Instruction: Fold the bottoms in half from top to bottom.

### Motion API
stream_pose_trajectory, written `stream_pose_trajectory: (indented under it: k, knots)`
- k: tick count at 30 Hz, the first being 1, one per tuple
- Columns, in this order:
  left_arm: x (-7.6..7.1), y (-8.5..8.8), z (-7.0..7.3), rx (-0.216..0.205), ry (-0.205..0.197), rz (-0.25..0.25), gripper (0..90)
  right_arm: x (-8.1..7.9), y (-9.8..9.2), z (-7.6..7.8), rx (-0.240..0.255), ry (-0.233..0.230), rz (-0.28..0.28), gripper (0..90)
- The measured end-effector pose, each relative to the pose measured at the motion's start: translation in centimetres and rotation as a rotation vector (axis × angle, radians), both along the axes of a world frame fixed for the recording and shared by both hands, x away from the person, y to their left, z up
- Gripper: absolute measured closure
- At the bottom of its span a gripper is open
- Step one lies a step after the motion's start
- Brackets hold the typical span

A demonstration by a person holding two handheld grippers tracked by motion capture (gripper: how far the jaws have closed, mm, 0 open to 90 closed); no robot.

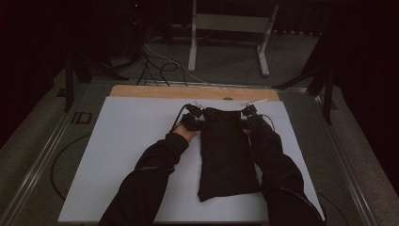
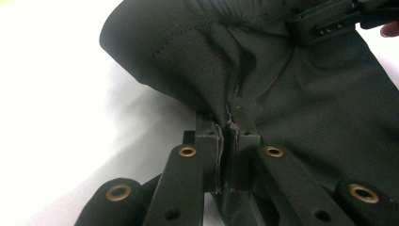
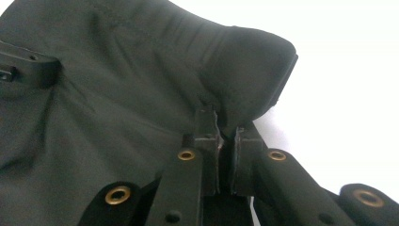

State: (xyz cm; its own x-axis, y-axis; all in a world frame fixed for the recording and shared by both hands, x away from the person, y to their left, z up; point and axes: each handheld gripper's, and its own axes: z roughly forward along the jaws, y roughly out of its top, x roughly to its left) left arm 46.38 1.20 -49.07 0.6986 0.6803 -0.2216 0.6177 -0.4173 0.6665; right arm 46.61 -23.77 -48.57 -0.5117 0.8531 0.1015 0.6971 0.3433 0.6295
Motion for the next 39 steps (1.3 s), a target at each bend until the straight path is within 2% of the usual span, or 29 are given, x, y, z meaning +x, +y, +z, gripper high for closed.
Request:
stream_pose_trajectory:
  k: [8, 13, 23, 26, 33, 39]
  knots:
    - [0.0, 0.0, 1.3, -0.014, -0.023, -0.003, 85.8, -0.2, -0.3, 1.2, 0.016, -0.028, -0.002, 84.1]
    - [-0.5, 0.2, 1.7, -0.025, -0.019, -0.016, 85.8, -0.7, -0.7, 1.6, 0.032, -0.036, 0.012, 84.2]
    - [-2.0, 0.9, 2.7, -0.058, -0.015, -0.076, 85.8, -2.8, -0.9, 2.9, 0.043, -0.066, 0.055, 84.2]
    - [-2.7, 1.0, 3.0, -0.068, -0.008, -0.099, 85.8, -4.1, -1.1, 3.1, 0.041, -0.075, 0.077, 84.2]
    - [-3.7, 1.0, 3.4, -0.062, -0.011, -0.131, 85.8, -5.2, -1.4, 3.3, 0.044, -0.084, 0.096, 84.2]
    - [-4.7, 1.3, 3.8, -0.076, -0.009, -0.155, 85.9, -6.7, -1.4, 3.8, 0.041, -0.099, 0.116, 84.2]
